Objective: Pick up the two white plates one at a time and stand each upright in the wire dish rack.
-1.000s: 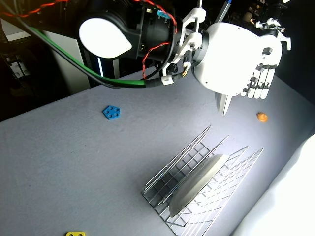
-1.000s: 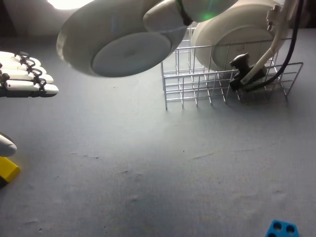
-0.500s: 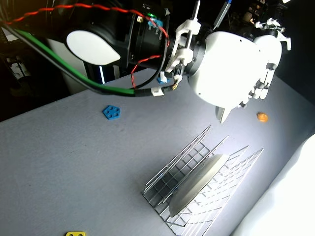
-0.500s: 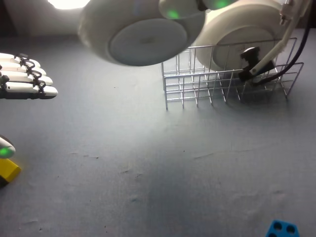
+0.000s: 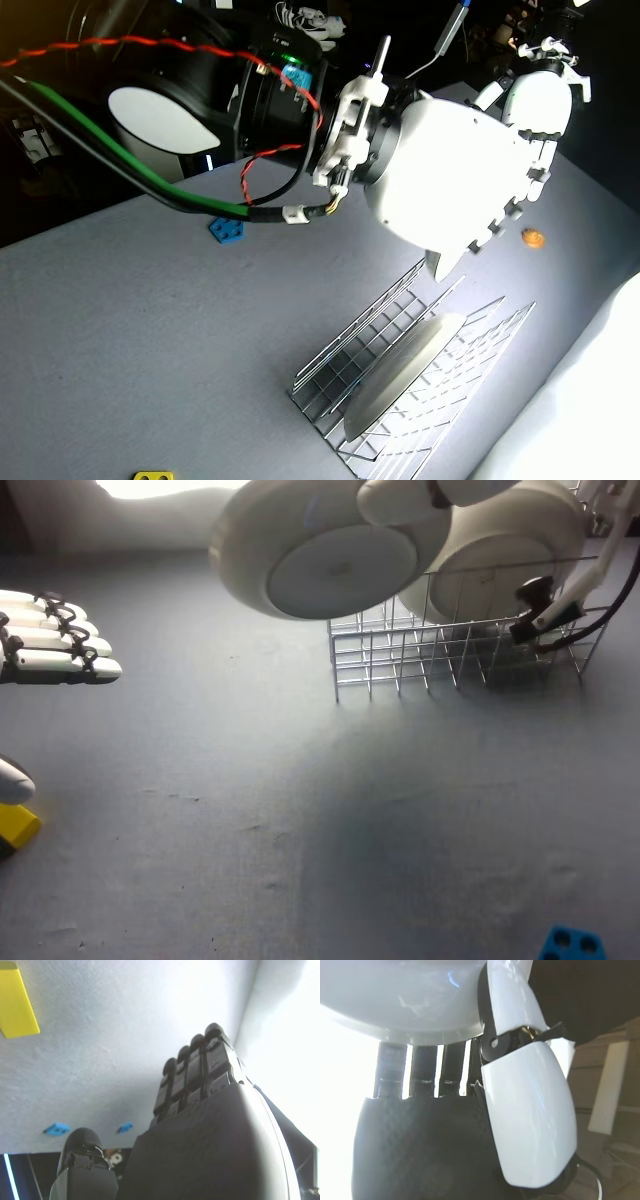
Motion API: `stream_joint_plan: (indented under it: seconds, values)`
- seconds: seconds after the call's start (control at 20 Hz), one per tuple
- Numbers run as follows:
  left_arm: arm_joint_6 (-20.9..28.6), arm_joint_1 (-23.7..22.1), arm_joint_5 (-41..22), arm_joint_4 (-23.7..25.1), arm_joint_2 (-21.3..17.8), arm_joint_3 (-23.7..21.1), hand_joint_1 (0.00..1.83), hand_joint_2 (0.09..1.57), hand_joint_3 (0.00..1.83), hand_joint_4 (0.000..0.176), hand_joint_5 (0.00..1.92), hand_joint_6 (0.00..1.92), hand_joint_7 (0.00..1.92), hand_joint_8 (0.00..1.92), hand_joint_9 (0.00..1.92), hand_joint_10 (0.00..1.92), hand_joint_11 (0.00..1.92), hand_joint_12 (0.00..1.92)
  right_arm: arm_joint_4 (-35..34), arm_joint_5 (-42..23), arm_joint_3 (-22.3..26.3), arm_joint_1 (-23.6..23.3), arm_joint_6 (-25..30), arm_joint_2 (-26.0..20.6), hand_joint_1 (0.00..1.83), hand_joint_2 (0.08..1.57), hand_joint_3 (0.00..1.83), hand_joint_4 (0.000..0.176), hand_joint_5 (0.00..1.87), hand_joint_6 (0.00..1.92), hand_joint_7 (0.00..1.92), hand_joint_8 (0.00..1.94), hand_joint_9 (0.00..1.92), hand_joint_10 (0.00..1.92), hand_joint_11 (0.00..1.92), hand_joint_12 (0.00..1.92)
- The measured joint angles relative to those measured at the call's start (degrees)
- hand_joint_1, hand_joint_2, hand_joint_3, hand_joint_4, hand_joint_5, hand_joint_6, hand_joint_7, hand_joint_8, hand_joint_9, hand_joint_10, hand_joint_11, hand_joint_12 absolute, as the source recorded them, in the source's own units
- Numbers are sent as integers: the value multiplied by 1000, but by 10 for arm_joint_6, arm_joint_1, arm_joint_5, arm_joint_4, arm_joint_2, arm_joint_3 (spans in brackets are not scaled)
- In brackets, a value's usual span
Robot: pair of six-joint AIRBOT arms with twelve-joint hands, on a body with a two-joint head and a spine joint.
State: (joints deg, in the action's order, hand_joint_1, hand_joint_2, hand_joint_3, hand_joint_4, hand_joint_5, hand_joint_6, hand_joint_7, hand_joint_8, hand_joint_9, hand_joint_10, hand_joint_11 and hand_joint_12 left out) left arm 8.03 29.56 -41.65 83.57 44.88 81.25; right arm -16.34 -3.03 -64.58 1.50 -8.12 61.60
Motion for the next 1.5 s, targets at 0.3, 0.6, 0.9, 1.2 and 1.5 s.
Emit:
stream_joint_plan:
  seconds: [0.3,0.6,0.9,1.2,1.5]
  values:
    - [0,6,1,4,0,-11,0,1055,3,0,0,0,0,0,0,0,0,0,-2,32,-6,0,-1,-1,1372,1124,1,0,881,1103,960,997,917,1184,775,1242]
    - [0,7,4,4,2,-3,0,1048,0,0,0,0,0,0,0,0,0,0,-3,51,-30,0,-7,0,1369,1129,0,0,893,1106,943,1008,905,1198,759,1262]
    - [0,7,5,4,2,-5,0,1045,0,0,0,0,0,0,0,0,0,0,-3,67,-49,3,-9,2,1367,1135,0,0,880,1124,923,1049,892,1215,754,1259]
    - [0,7,3,5,3,-6,0,1047,0,0,0,0,0,0,0,0,0,0,-2,68,-59,10,-23,5,1369,1130,0,0,889,1107,945,1018,893,1209,745,1279]
    - [0,7,3,5,3,-6,0,1043,0,0,0,0,0,0,0,0,0,0,-5,64,-64,24,-30,11,1368,1133,1,0,877,1121,933,1037,897,1206,752,1276]
